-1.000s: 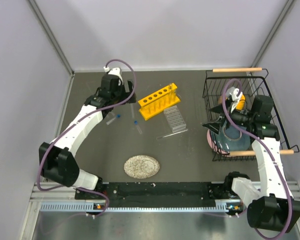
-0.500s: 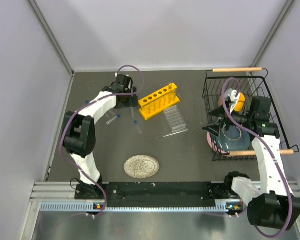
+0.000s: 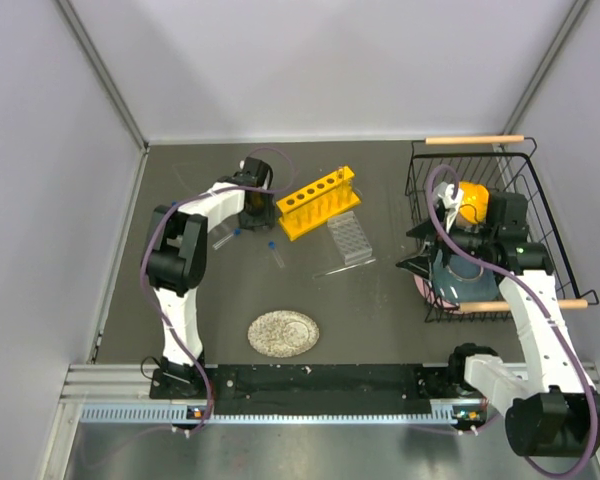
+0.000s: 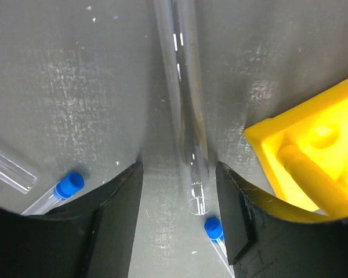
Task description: Organize the chemistry lab equipment
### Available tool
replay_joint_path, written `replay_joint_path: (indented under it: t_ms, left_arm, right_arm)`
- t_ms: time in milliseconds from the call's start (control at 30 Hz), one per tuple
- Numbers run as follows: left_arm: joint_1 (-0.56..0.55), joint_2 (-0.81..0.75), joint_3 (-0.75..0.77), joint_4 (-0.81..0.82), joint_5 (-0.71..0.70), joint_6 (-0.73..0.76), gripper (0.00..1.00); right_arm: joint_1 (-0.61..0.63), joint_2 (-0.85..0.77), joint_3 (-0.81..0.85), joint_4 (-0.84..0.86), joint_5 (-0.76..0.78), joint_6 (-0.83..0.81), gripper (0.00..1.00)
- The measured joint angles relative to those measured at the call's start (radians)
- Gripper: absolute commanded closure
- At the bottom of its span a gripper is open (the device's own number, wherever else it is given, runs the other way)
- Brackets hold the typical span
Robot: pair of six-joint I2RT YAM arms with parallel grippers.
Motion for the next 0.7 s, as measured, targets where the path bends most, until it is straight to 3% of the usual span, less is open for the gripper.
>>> replay_joint_path:
  t_ms: [267, 433, 700]
  left_arm:
    - [0.002, 0.018, 0.012, 0.001, 0.015, -0.002, 0.58]
    - [0.005, 0.021, 0.014, -0.001, 0.005, -0.001, 0.8]
    - [0.006, 0.004, -0.01, 0.022, -0.005, 0.0, 0.93]
  right_arm:
    - [0.028, 0.006, 0.021, -0.005, 0.039, 0.002, 0.05]
    - [0.092, 0.008, 0.034, -0.013, 0.061, 0.004, 0.06]
    - [0.24, 0.067, 0.082, -0.033, 0.101, 0.016, 0.06]
